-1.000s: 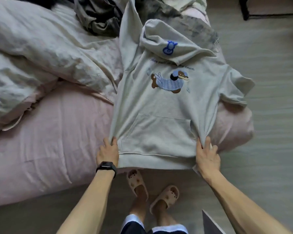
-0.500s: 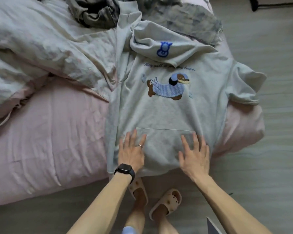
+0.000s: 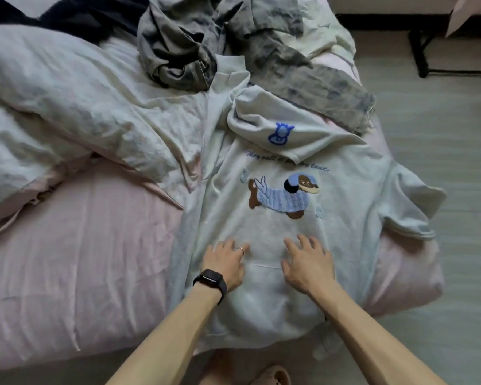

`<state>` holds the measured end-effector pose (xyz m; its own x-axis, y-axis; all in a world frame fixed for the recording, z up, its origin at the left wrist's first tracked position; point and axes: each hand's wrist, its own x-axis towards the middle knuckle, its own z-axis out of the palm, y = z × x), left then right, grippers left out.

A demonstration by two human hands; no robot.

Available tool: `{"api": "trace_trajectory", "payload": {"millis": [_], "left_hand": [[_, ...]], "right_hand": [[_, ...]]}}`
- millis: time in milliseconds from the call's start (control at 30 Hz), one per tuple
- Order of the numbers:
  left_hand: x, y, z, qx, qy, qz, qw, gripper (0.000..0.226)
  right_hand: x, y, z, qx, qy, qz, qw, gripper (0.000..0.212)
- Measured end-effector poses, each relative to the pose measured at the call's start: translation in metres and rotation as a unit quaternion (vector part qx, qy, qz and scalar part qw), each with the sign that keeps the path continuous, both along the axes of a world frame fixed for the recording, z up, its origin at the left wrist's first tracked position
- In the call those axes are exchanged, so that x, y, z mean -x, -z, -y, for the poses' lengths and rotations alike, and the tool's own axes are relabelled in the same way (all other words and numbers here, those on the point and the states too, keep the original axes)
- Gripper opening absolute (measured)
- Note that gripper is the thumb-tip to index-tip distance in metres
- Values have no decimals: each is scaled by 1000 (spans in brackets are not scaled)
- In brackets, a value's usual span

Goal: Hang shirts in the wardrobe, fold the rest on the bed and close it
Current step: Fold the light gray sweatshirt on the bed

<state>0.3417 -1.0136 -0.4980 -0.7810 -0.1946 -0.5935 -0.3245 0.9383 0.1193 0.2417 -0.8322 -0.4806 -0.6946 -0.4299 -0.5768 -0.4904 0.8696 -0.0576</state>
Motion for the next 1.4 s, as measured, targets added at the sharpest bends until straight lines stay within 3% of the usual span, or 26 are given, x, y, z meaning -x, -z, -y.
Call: {"api": "trace_trajectory", "payload": {"millis": [233, 400, 500, 600, 667, 767, 867, 967, 1067, 1167, 1233, 1300, 1400], "left_hand": [[149, -20, 111, 44, -41, -128, 990, 64], [250, -3, 172, 108, 23, -180, 977, 97], [299, 7, 197, 149, 80, -174, 970, 91], [341, 3, 210, 131, 106, -133, 977, 55], [358, -9, 214, 97, 82, -145, 981, 41], [411, -36, 205, -21, -41, -225, 973, 33], [478, -57, 185, -136, -138, -308, 931, 28], [522, -64, 162, -206, -168, -365, 892, 40], [515, -43, 148, -221, -136, -313, 914, 63], [466, -10, 156, -65, -84, -278, 955, 63], [421, 6, 168, 27, -127, -249, 960, 65], [370, 12, 178, 75, -221, -207, 950, 72], [306, 14, 194, 79, -318, -170, 930, 79]], "right_hand": [[143, -16, 101, 98, 49, -86, 990, 69], [222, 10, 127, 23, -5, -127, 992, 107], [255, 24, 129, -1, -28, -153, 988, 95], [284, 21, 131, 71, 9, -160, 984, 66], [302, 7, 134, 183, 110, -202, 956, 46], [350, -17, 132, 314, 243, -269, 877, 38], [400, -25, 135, 345, 362, -222, 837, 40], [426, -12, 135, 351, 475, -147, 793, 49], [412, 6, 133, 334, 412, -178, 829, 67], [378, 30, 130, 307, 158, -225, 911, 86], [359, 51, 124, 200, 39, -156, 966, 82], [345, 70, 122, 99, 16, -51, 994, 74], [332, 73, 140, 41, 50, -41, 997, 69]]}}
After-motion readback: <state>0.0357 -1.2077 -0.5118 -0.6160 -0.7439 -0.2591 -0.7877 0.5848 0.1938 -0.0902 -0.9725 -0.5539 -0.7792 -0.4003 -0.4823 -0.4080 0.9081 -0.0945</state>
